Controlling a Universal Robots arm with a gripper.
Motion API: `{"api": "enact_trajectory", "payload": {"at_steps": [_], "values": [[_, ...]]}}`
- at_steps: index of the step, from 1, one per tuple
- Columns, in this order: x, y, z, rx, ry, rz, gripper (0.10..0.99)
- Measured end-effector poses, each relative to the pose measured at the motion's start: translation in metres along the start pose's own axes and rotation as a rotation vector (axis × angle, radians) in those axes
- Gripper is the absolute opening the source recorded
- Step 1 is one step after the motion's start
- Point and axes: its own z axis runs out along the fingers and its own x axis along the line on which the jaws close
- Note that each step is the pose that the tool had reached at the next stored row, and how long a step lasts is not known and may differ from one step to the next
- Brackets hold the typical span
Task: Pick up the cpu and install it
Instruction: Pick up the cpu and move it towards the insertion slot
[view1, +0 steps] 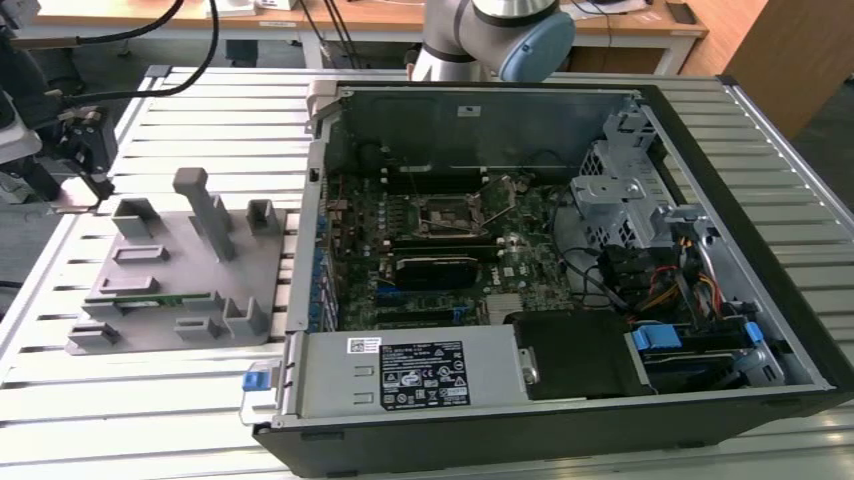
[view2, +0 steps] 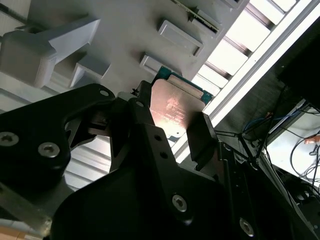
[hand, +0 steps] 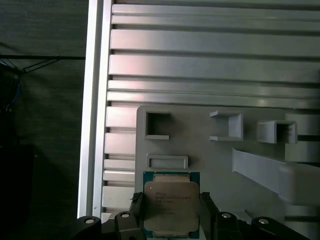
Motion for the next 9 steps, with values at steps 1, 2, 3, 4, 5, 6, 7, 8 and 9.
{"api": "enact_trajectory", "payload": {"at_steps": [1, 2, 3, 4, 5, 6, 7, 8, 9], "values": [[0.0000, 0.0002, -0.0009, 0.000, 0.0000, 0.000, 0.529], [0.0000, 0.0005, -0.0018, 0.000, -0.0001, 0.000, 0.529], [0.0000, 0.0007, -0.0027, 0.000, 0.0000, 0.000, 0.529], [0.0000, 0.0010, -0.0036, 0.000, -0.0001, 0.000, 0.529], [0.0000, 0.0012, -0.0045, 0.000, -0.0001, 0.000, 0.529], [0.0001, 0.0015, -0.0056, 0.000, 0.0000, 0.000, 0.529], [0.0000, 0.0017, -0.0065, 0.000, 0.0000, 0.000, 0.529], [0.0000, 0.0020, -0.0074, 0.000, 0.0000, 0.000, 0.529], [0.0001, 0.0022, -0.0084, 0.000, -0.0001, 0.000, 0.529]]}}
